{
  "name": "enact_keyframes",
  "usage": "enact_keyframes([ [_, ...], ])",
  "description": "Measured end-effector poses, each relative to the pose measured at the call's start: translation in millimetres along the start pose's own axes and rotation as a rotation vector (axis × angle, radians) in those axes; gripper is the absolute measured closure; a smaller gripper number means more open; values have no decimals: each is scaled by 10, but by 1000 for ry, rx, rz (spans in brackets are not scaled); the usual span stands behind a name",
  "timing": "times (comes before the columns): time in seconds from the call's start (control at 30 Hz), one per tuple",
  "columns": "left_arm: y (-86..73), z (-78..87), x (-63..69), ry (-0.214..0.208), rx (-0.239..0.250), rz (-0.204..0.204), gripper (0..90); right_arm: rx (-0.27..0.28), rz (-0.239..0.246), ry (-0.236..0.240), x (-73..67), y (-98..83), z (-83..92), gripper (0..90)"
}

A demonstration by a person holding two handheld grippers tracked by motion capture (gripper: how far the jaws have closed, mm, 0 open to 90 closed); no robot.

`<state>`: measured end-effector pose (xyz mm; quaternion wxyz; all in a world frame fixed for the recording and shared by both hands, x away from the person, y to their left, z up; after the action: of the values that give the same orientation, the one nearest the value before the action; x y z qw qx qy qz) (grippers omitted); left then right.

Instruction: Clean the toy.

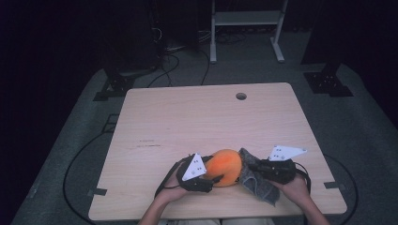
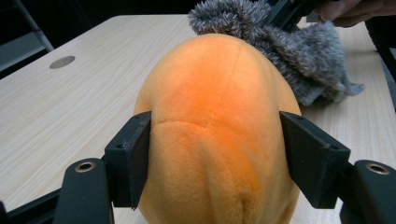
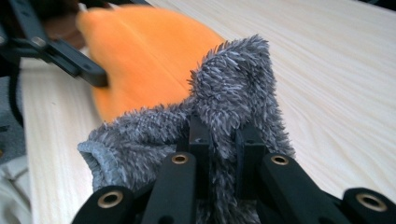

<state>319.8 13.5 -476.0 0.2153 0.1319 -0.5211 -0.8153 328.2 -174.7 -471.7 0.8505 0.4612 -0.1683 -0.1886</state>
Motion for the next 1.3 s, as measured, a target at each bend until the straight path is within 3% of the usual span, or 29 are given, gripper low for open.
enact_keyframes([
  [0.03,-4,-1,-5,-3,-2,5,298,8,-5,0,9,7,24,799],
  [0.1,1,-26,-17,2,3,25,292,74,-17,15,-11,114,77,799],
  [0.17,2,-39,-8,0,4,26,291,92,-5,22,-29,183,64,799],
  [0.23,-5,-29,0,-9,2,23,291,57,8,26,-31,156,-20,799],
  [0.3,-10,-18,0,-14,-1,22,290,43,-19,46,2,79,-71,799],
  [0.47,-17,-1,10,-34,-12,43,274,-7,-44,36,60,-46,-2,798],
  [0.53,-22,-5,21,-30,-13,33,267,-5,-33,30,44,-37,28,798],
  [0.67,-25,-18,25,-26,-15,29,266,50,-29,54,3,80,16,799],
  [0.73,-17,-13,18,-28,-7,35,247,39,-21,67,-23,85,-25,799],
  [0.83,17,-48,-52,19,-28,124,104,33,-50,88,-1,15,-47,799],
  [0.9,5,-77,-82,22,-51,185,98,18,-64,86,24,-42,-27,798],
  [0.93,4,-83,-70,13,-43,192,141,6,-62,81,32,-66,-15,798],
  [1.0,3,-85,-30,20,-38,146,212,3,-30,60,26,-42,42,798],
  [1.07,11,-91,13,21,-40,107,254,49,-2,60,-2,73,94,798],
  [1.13,17,-95,68,19,-48,42,280,103,27,71,-61,233,112,798],
  [1.2,18,-91,98,18,-53,4,286,106,60,81,-127,296,80,799],
  [1.3,16,-73,80,1,-39,30,229,77,61,87,-137,233,28,800],
])
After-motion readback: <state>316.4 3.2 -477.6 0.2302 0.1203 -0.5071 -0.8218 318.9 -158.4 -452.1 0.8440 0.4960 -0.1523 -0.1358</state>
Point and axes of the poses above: each handheld gripper's, and its own axes: z roughly backward along the jaws, y roughly out of its top, x roughly to its right, the point moved 8 cm from there along -z, roughly forward along the jaws, and after that the axes turned 11 degrees about z, right-handed, at the moved point
